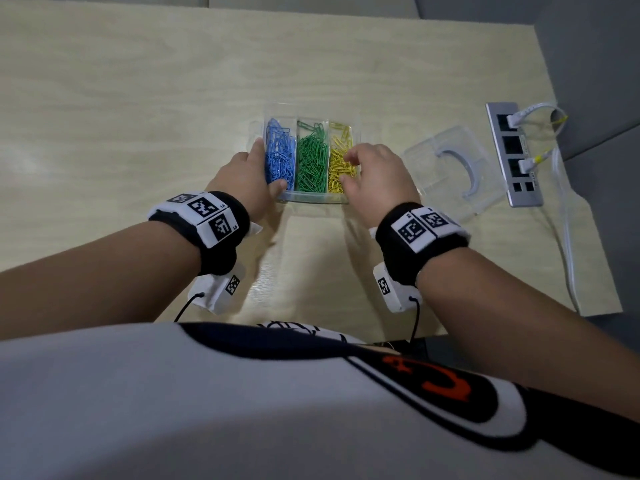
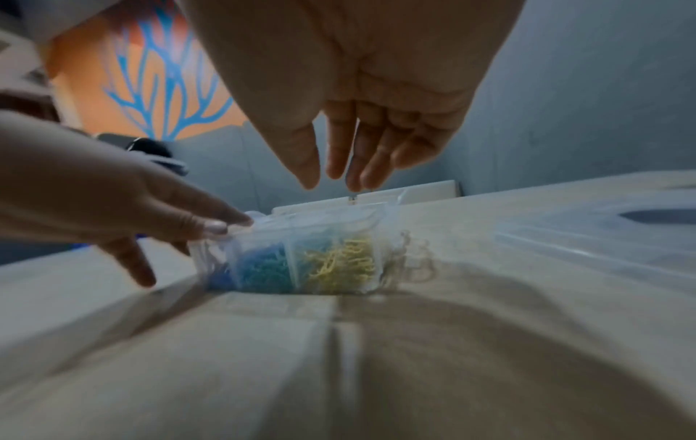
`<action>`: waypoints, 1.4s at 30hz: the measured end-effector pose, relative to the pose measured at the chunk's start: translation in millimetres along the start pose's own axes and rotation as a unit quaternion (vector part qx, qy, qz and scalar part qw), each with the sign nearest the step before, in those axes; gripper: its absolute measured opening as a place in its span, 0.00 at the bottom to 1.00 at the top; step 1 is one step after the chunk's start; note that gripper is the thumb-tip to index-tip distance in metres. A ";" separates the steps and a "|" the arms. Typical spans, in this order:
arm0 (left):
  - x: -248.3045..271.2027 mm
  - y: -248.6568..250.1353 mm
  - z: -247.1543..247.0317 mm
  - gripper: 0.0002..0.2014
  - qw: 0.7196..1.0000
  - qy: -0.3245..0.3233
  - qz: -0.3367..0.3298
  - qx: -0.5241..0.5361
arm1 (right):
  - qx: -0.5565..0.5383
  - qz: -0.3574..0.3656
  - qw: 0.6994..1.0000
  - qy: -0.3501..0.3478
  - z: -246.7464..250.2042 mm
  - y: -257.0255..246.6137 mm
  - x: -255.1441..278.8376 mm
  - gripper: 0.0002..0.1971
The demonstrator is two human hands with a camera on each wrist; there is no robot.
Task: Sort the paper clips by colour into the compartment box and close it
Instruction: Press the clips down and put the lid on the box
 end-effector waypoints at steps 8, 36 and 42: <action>10.6 2.2 -1.6 0.36 1.000 -0.016 -0.010 -0.011 | 0.198 0.017 0.968 -0.153 -42.8 19.8 15.3 0.40; 16.0 14.1 -10.3 0.38 0.997 -0.047 -0.063 -0.025 | 0.198 0.086 0.969 -0.123 -46.1 -9.5 15.0 0.39; 19.0 16.9 -11.3 0.37 0.995 -0.057 -0.072 -0.023 | 0.178 0.051 0.976 -0.118 -42.4 -3.2 6.0 0.42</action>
Point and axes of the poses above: each hand's wrist, its own x-axis away from the middle knuckle, its own z-axis out of the back of the hand, y = z × x, the point moved 9 cm from there along -x, towards the middle knuckle, and after that the axes turned 1 degree about z, right-handed, at the moved point
